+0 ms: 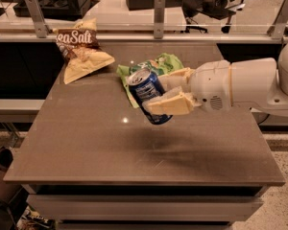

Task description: Place pepsi can upright

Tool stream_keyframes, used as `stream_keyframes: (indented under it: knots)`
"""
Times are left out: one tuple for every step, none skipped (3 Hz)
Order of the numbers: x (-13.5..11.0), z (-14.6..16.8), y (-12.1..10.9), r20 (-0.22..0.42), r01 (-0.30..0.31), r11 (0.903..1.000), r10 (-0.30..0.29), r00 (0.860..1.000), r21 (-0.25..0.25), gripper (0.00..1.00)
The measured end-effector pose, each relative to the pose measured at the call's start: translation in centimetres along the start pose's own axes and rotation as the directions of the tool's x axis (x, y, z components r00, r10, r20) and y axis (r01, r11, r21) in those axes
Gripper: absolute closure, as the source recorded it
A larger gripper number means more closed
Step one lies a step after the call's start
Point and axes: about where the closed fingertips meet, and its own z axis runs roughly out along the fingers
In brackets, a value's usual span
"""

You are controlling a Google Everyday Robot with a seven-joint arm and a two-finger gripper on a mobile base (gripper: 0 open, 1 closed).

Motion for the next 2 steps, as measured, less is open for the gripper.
stream_keyframes:
  knots:
    - [0.29,0.20,0.36,0.030,-0.013,0.9999,0.013,0.999,0.003,1.00]
    - [0.53,0.83,0.58,0.057,-0.023,0.9997,0.023,0.998,-0.002,1.00]
